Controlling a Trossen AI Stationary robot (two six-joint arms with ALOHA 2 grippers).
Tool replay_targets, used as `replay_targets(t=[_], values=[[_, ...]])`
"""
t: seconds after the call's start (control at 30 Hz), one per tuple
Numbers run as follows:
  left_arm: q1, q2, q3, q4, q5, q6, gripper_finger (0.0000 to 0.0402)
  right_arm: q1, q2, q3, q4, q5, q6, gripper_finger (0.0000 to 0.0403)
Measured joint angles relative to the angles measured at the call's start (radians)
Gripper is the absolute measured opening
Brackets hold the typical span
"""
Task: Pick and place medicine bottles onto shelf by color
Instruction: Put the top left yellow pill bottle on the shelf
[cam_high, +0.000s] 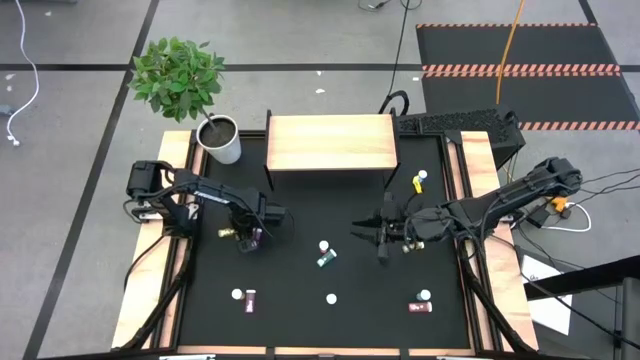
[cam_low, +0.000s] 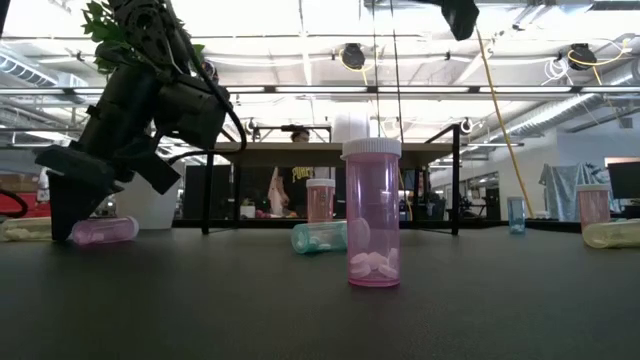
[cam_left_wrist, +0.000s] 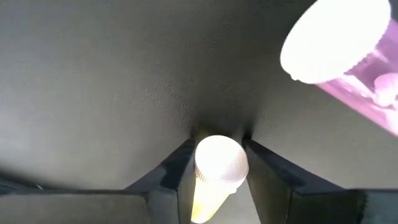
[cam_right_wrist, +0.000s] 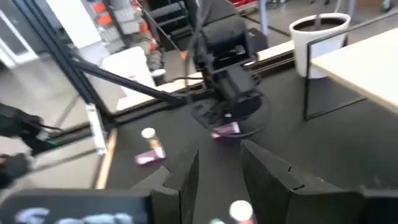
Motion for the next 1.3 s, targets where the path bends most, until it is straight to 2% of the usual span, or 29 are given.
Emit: replay_targets(t=[0.3,0.43,0.53,0.73,0.87,1.03,1.2,1.3], values=[[0.01,-0.074,0.002,0.018,0.024,-0.048,0.0122,-0.007,-0.097,0.0,-0.041,-0.008,0.052,0.0114],[0.01,-0.181,0.002,0.007,0.03,-0.085,0.0123,-0.013,-0.107,0.0,-0.053,0.041,0.075,0.0114],[0.01,-0.29,0.001,0.004,0.03,-0.128,0.0123,-0.038,-0.096,0.0,-0.051,0.04,0.093,0.0114],[0.01,-0.534,0.001,0.062,0.027,-0.224,0.0124,-0.103,-0.021,0.0,0.032,-0.127,0.132,0.0115],[0.009,-0.672,0.001,0.256,0.021,-0.245,0.0124,-0.12,0.057,0.0,0.2,-0.175,0.123,0.0125],[0.009,-0.78,0.001,0.604,-0.018,-0.215,0.0124,-0.137,0.133,0.0,0.354,-0.172,0.161,0.0168],[0.01,-0.812,0.001,0.921,-0.16,-0.124,0.0124,-0.143,0.175,0.0,0.614,-0.172,0.192,0.0215],[0.01,-0.793,0.001,1.077,-0.164,-0.072,0.0124,-0.156,0.178,0.001,0.621,-0.161,0.168,0.0233]])
